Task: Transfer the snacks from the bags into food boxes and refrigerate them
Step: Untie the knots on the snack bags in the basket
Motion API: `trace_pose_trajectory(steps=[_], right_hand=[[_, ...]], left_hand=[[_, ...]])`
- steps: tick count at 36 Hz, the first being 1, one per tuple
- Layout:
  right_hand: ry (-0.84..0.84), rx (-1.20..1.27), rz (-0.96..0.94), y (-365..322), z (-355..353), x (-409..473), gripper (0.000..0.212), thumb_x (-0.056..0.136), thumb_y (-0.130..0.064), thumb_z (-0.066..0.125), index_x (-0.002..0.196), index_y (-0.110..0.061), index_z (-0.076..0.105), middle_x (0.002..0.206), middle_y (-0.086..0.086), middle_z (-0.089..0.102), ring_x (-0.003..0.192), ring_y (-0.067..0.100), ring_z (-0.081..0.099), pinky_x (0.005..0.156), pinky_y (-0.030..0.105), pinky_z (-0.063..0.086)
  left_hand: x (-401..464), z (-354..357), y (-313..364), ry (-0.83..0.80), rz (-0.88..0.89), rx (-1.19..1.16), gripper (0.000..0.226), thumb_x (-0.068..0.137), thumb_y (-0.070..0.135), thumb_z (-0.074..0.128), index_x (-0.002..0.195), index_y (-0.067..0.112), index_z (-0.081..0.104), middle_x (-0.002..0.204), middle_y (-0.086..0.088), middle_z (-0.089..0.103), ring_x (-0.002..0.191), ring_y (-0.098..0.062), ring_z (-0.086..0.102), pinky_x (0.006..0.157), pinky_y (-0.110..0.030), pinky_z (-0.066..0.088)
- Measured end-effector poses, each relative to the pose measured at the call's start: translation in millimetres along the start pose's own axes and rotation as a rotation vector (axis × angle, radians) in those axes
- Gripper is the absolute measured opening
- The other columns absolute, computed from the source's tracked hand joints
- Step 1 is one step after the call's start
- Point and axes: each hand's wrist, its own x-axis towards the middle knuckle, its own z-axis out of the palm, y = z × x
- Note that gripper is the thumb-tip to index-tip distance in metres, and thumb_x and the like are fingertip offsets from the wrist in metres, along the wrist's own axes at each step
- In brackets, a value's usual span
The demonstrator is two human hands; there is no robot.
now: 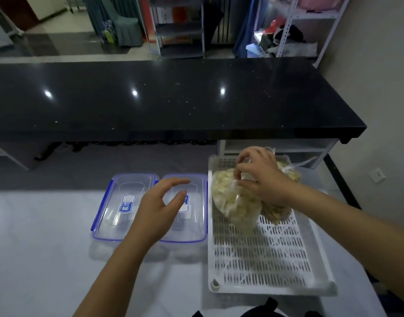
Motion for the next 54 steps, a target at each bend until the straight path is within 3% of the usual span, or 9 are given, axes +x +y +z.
trace_pose_trajectory(steps=[6, 11, 19, 26, 31, 34, 39, 44, 54], right_hand=[[-0.028, -0.032, -0.147, -6.1, -28.9, -31.2, 0.01, 0.086, -0.042, 0.062, 0.092, -0.036, 0.067, 0.122, -0.013, 0.042, 0.138, 0.02, 0.027, 0.114, 0.042, 0.013], [-0.002, -0.085, -0.252, -12.1, -28.1, -66.6, 0.009, 0.086, -0.037, 0.064, 0.087, -0.031, 0.07, 0.127, 0.003, 0.055, 0.136, 0.03, 0.037, 0.109, 0.047, 0.025], [-0.028, 0.15, -0.064, 3.6, 25.1, -129.9, 0.009, 0.084, -0.017, 0.079, 0.092, -0.02, 0.078, 0.115, 0.009, 0.059, 0.116, 0.031, 0.053, 0.093, 0.052, 0.046], [0.144, 0.631, 0.299, 15.7, 44.6, -162.8, 0.028, 0.088, -0.019, 0.076, 0.106, -0.04, 0.068, 0.12, -0.019, 0.056, 0.114, 0.004, 0.056, 0.096, 0.026, 0.047], [0.148, 0.701, 0.426, 9.9, 50.9, -168.6, 0.028, 0.088, -0.022, 0.076, 0.109, -0.04, 0.07, 0.119, -0.024, 0.06, 0.114, -0.002, 0.057, 0.094, 0.016, 0.044], [0.114, 0.663, 0.428, 1.0, 54.6, -162.2, 0.025, 0.087, -0.025, 0.077, 0.107, -0.04, 0.07, 0.12, -0.026, 0.057, 0.114, -0.008, 0.053, 0.09, 0.003, 0.036], [0.04, 0.527, 0.478, -9.2, 62.5, -151.4, 0.019, 0.087, -0.029, 0.075, 0.106, -0.028, 0.075, 0.117, -0.018, 0.057, 0.107, 0.004, 0.056, 0.096, 0.021, 0.042], [0.152, 0.535, 0.544, -14.0, 63.4, -149.2, 0.001, 0.086, -0.02, 0.077, 0.086, -0.021, 0.078, 0.1, -0.017, 0.06, 0.096, 0.007, 0.06, 0.09, 0.028, 0.047], [0.215, 0.619, 0.421, -15.9, 33.1, -146.9, 0.019, 0.086, -0.016, 0.076, 0.079, -0.033, 0.072, 0.107, -0.013, 0.055, 0.105, -0.002, 0.054, 0.088, 0.006, 0.038]], left_hand=[[-1.5, 19.8, 21.6, -0.172, 0.017, -0.039, 0.029, 0.095, 0.033, 0.066, 0.12, 0.048, 0.064, 0.125, 0.03, 0.061, 0.122, 0.007, 0.052, 0.103, -0.019, 0.04], [-21.4, 57.2, 27.7, -0.315, 0.11, -0.013, 0.057, 0.09, 0.041, 0.071, 0.14, 0.052, 0.045, 0.149, 0.033, 0.039, 0.14, 0.01, 0.03, 0.109, -0.01, 0.025], [-50.3, 106.0, 15.9, -0.545, 0.123, 0.011, 0.043, 0.092, 0.042, 0.07, 0.134, 0.044, 0.058, 0.154, 0.02, 0.038, 0.141, 0.006, 0.033, 0.117, -0.025, 0.031], [-50.7, 104.7, 14.8, -0.538, 0.096, 0.055, 0.031, 0.091, 0.033, 0.071, 0.118, 0.048, 0.064, 0.145, 0.017, 0.046, 0.136, 0.004, 0.039, 0.113, -0.02, 0.032], [-39.5, 98.5, 24.1, -0.516, 0.077, 0.053, 0.023, 0.09, 0.03, 0.073, 0.11, 0.043, 0.07, 0.133, 0.02, 0.057, 0.125, 0.014, 0.046, 0.101, -0.003, 0.031], [-32.9, 99.8, 30.3, -0.484, 0.104, 0.058, 0.022, 0.087, 0.026, 0.078, 0.108, 0.033, 0.075, 0.127, 0.015, 0.062, 0.12, 0.01, 0.052, 0.1, -0.009, 0.037], [-28.3, 110.1, 36.9, -0.508, 0.07, 0.161, 0.013, 0.083, 0.033, 0.079, 0.096, 0.034, 0.078, 0.123, 0.018, 0.063, 0.111, 0.002, 0.058, 0.097, -0.033, 0.05], [-32.1, 118.6, 37.5, -0.435, 0.061, 0.172, 0.006, 0.081, 0.034, 0.081, 0.08, 0.031, 0.077, 0.118, 0.018, 0.066, 0.108, -0.004, 0.061, 0.089, -0.039, 0.052], [-41.0, 101.5, 40.9, -0.219, 0.081, -0.02, 0.007, 0.081, 0.021, 0.083, 0.078, 0.026, 0.08, 0.117, 0.024, 0.064, 0.115, 0.009, 0.054, 0.093, -0.006, 0.038]])
